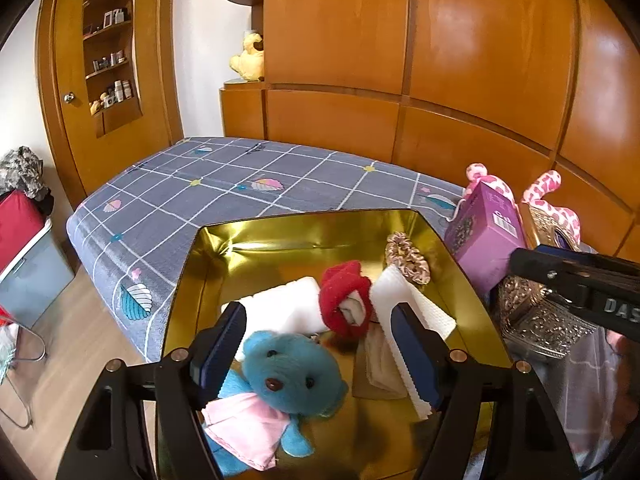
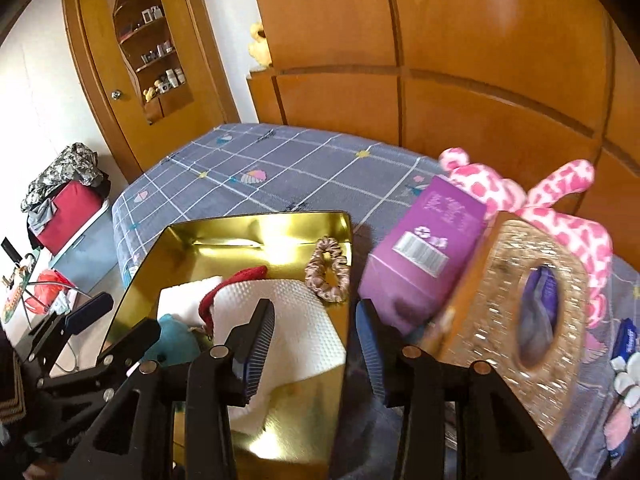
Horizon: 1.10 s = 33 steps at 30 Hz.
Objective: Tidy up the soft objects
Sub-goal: 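Move both tools back from the tray toward the remaining pile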
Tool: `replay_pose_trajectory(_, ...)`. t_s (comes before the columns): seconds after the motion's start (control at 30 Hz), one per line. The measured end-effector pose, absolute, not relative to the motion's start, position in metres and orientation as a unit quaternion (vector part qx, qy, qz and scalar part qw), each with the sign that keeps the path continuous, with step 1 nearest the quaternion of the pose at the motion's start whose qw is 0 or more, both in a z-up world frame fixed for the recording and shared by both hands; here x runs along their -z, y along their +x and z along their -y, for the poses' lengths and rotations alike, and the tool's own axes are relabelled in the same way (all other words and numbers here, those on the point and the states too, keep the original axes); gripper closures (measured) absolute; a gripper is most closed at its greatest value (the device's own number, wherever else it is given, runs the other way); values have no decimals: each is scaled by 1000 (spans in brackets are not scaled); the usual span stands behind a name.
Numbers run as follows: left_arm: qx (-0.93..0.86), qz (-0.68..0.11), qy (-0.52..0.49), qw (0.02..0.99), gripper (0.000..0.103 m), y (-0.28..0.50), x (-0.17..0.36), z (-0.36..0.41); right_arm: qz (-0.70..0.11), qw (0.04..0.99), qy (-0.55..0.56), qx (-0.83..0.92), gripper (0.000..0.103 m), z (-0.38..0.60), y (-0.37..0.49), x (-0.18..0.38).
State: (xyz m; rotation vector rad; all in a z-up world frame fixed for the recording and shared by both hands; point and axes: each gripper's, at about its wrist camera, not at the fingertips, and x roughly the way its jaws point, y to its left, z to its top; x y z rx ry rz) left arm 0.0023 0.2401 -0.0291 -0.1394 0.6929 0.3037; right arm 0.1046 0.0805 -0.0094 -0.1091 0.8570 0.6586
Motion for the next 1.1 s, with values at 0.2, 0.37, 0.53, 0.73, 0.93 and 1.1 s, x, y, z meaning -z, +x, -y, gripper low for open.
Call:
replay_pose_trajectory(0.2, -134, -338, -53, 930, 28, 1, 29, -225, -390, 871, -49, -293, 60, -47, 93, -2)
replay_pose_trajectory(0.37, -116, -337, -38, 934, 28, 0, 26, -211, -380, 885, -43, -264, 60, -13, 91, -9)
replay_pose_trajectory(0.53, -99, -336, -25, 936, 28, -1, 25, -199, -375, 898, -42, -225, 60, 29, 95, -12)
replay_pose_trajectory(0.73, -71, -338, -15, 938, 28, -3, 26, -185, -381, 910, -33, -160, 60, 90, 103, -10)
replay_pose_trajectory(0.93, -21, -326, 0, 945, 28, -8, 21, -164, -389, 919, -10, -66, 60, 176, 110, -4)
replay_pose_trajectory(1.1, 34, -329, 11, 944, 28, -6, 19, -131, -378, 924, 44, 33, 60, 261, 113, -3)
